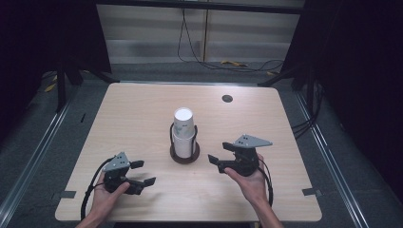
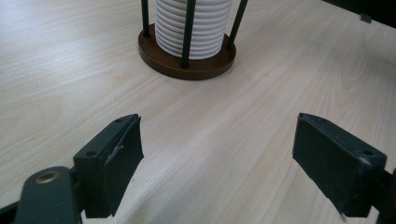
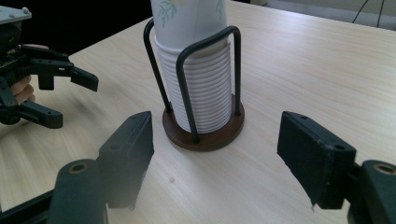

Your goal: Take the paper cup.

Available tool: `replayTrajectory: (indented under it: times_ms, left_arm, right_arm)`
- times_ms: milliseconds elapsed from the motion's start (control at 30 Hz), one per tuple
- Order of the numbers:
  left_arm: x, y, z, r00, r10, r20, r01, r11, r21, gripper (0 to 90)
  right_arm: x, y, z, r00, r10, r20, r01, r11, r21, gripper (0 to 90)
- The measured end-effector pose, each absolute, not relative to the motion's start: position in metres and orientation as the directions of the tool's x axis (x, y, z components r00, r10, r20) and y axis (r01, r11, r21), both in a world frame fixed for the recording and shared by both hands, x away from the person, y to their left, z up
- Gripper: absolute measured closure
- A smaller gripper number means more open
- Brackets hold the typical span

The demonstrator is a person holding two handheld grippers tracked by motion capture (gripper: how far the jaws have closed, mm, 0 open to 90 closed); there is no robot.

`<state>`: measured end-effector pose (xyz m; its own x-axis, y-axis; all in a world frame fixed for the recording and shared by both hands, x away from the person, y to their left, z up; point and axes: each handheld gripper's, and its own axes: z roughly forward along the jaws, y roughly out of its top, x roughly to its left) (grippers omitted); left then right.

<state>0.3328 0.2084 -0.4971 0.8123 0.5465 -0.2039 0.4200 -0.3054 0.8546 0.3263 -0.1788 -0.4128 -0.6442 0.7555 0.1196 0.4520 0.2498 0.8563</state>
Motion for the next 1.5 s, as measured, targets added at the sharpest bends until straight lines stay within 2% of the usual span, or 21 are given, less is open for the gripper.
replayTrajectory:
  times_ms: [267, 400, 500, 533, 633, 967, 1133, 1400, 1500]
  left_arm:
    - [0.332, 0.209, -0.492, 0.813, 0.542, -0.213, 0.412, -0.277, 0.868, 16.0]
    - [0.331, 0.208, -0.494, 0.821, 0.532, -0.206, 0.409, -0.298, 0.862, 16.0]
    - [0.33, 0.207, -0.494, 0.828, 0.523, -0.204, 0.407, -0.308, 0.86, 16.0]
    - [0.33, 0.206, -0.495, 0.831, 0.515, -0.21, 0.409, -0.31, 0.858, 16.0]
    - [0.329, 0.205, -0.496, 0.83, 0.515, -0.214, 0.414, -0.313, 0.854, 16.0]
    - [0.328, 0.206, -0.496, 0.832, 0.512, -0.214, 0.415, -0.318, 0.852, 16.0]
    - [0.326, 0.205, -0.496, 0.839, 0.501, -0.212, 0.414, -0.333, 0.847, 16.0]
    - [0.326, 0.204, -0.497, 0.841, 0.497, -0.214, 0.413, -0.335, 0.847, 16.0]
    - [0.326, 0.205, -0.496, 0.842, 0.497, -0.21, 0.412, -0.339, 0.846, 16.0]
  right_arm:
    - [0.341, -0.166, -0.396, -0.673, 0.733, 0.096, 0.432, 0.284, 0.856, 23.7]
    - [0.348, -0.158, -0.391, -0.682, 0.723, 0.107, 0.431, 0.28, 0.858, 21.7]
    - [0.351, -0.153, -0.388, -0.688, 0.72, 0.084, 0.42, 0.302, 0.856, 21.8]
    - [0.354, -0.151, -0.384, -0.699, 0.708, 0.101, 0.41, 0.281, 0.868, 24.7]
    - [0.357, -0.148, -0.381, -0.706, 0.701, 0.102, 0.4, 0.275, 0.874, 25.9]
    - [0.379, -0.133, -0.369, -0.731, 0.671, 0.121, 0.414, 0.296, 0.861, 22.9]
    - [0.391, -0.121, -0.361, -0.729, 0.675, 0.114, 0.421, 0.31, 0.852, 18.5]
    - [0.405, -0.109, -0.358, -0.747, 0.652, 0.131, 0.445, 0.343, 0.827, 20.4]
    - [0.408, -0.107, -0.355, -0.749, 0.652, 0.119, 0.429, 0.34, 0.837, 24.7]
